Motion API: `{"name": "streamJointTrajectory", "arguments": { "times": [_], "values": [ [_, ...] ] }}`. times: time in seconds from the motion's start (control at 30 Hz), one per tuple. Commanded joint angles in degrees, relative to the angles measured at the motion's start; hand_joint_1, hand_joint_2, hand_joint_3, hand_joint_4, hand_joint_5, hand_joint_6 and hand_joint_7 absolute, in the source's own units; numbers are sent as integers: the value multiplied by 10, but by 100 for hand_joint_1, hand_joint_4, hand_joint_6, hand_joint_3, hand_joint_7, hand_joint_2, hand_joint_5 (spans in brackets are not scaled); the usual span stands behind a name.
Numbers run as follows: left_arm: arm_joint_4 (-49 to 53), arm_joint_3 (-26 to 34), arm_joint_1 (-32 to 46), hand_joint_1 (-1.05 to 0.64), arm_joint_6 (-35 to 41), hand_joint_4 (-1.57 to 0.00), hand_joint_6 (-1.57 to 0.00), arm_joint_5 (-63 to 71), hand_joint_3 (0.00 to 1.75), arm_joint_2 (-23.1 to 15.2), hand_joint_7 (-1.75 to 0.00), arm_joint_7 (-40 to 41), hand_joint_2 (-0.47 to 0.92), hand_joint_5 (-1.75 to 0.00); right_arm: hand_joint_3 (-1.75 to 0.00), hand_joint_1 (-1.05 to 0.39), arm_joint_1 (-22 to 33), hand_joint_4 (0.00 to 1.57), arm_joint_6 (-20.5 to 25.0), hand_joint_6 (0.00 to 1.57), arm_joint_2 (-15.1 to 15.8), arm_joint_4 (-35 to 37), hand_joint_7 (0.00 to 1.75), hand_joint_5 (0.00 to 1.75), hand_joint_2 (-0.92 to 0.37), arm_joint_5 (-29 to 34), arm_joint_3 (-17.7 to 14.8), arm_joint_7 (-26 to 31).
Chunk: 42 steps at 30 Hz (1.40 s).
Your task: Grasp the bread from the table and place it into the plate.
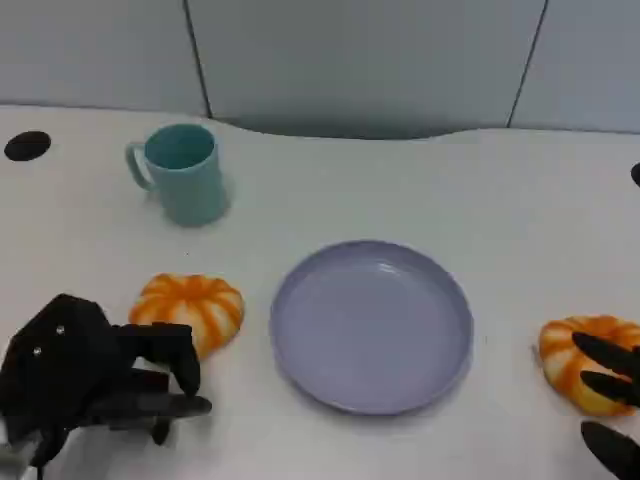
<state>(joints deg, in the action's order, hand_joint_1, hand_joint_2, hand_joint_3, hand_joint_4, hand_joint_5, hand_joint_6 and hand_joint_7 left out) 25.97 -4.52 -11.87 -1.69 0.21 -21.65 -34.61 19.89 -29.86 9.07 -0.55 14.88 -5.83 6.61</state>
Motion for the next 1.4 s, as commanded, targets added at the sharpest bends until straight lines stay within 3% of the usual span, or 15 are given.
{"name": "streamJointTrajectory", "arguments": {
  "times": [0.03,0.37,0.47,0.5,0.6,0.67,0.77,0.93,0.97,1.03,1.1,1.23,1.4],
  "values": [
    [-6,-1,-2,-39,4,-75,-63,6,1,-10,-175,0,91,-175,-31,-36,3,95,3,78,2,-4,0,1,-92,-12,-5,-1],
    [-16,30,12,-32,-13,-74,-62,-33,0,5,-175,3,88,-175,-31,-36,2,96,8,78,1,-8,0,2,-92,-6,-3,3],
    [-40,41,30,-32,-67,-75,-61,-33,0,11,-175,24,89,-175,-31,-36,1,97,7,78,1,-5,0,2,-92,-8,-2,2],
    [-40,45,36,-31,-118,-76,-60,-27,0,15,-175,37,89,-175,-31,-37,2,97,9,78,1,-6,0,2,-92,-7,-2,2],
    [-44,37,45,-31,-247,-77,-56,44,2,5,-175,106,91,-175,-31,-37,1,93,10,77,2,-6,0,0,-92,-3,-3,4],
    [-43,31,45,-33,-287,-77,-54,80,4,-4,-175,136,92,-175,-31,-37,-1,93,7,78,2,-3,0,1,-92,-3,-3,6],
    [-72,29,47,-34,-307,-76,-53,144,5,-15,-175,180,92,-175,-31,-36,-1,93,9,78,0,-5,0,1,-92,-3,-1,6],
    [-181,15,48,-46,-302,-53,-36,362,3,-62,-166,296,91,-175,-31,-36,0,95,13,77,-3,-11,0,1,-92,-1,3,5],
    [-196,9,47,-49,-295,-47,-39,396,2,-73,-143,305,91,-162,-31,-37,0,95,11,77,-4,-10,0,1,-92,-3,4,5],
    [-220,0,44,-53,-288,-39,-54,438,0,-94,-66,310,89,-118,-31,-37,-1,96,11,77,-6,-10,0,2,-92,0,4,7],
    [-237,-7,41,-56,-274,-36,-61,458,0,-106,-17,302,88,-85,-31,-37,0,96,15,77,-9,-14,0,2,-92,7,5,11],
    [-261,-28,32,-68,-239,-17,-42,509,0,-119,-1,297,87,-55,-31,-38,1,98,22,77,-14,-20,0,3,-92,10,6,11],
    [-257,-58,3,-77,-199,-1,-24,536,1,-133,0,256,90,-42,-31,-38,-1,100,21,77,-15,-19,0,4,-92,12,7,11]
  ]
}}
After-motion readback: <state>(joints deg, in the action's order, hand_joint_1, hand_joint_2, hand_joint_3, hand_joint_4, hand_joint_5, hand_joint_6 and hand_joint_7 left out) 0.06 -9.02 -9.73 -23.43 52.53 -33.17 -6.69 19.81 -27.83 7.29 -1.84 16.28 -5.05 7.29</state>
